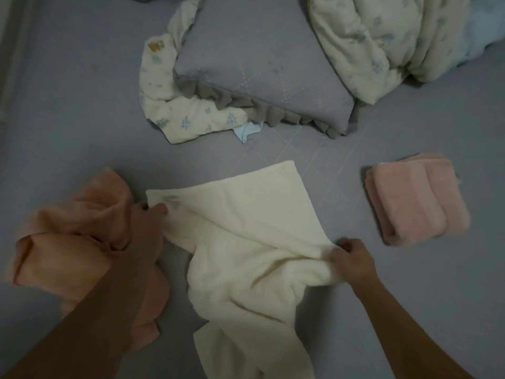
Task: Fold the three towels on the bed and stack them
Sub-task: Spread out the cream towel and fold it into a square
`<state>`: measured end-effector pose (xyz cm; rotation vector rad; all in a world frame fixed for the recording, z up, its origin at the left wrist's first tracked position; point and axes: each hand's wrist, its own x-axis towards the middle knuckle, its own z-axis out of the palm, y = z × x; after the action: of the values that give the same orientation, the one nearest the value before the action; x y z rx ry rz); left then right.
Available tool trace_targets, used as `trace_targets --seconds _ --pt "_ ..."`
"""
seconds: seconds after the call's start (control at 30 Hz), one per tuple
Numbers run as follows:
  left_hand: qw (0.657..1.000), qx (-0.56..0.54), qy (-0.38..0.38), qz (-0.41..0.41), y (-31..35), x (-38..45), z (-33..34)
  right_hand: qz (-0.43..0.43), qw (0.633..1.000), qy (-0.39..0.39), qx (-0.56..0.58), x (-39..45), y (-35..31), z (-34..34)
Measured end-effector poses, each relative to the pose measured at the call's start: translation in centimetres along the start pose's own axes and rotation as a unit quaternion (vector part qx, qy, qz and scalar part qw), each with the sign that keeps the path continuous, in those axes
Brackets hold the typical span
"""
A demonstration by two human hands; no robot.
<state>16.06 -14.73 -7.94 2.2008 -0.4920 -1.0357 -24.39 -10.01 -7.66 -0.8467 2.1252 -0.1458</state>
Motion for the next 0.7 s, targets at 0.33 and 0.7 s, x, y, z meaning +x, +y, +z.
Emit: trace_targets --seconds 0.33,0.7 --pt "0.972 0.194 -0.048 0.127 4.5 1.7 3.2 -0.223 0.974 -0.02 -0.032 8.0 -14.5 3.7" --pt "0.992 0.099 -0.014 0.071 0.8 -0.3 6.9 -0.118 0.989 -0.019 0.091 10.7 -11.6 -0.3"
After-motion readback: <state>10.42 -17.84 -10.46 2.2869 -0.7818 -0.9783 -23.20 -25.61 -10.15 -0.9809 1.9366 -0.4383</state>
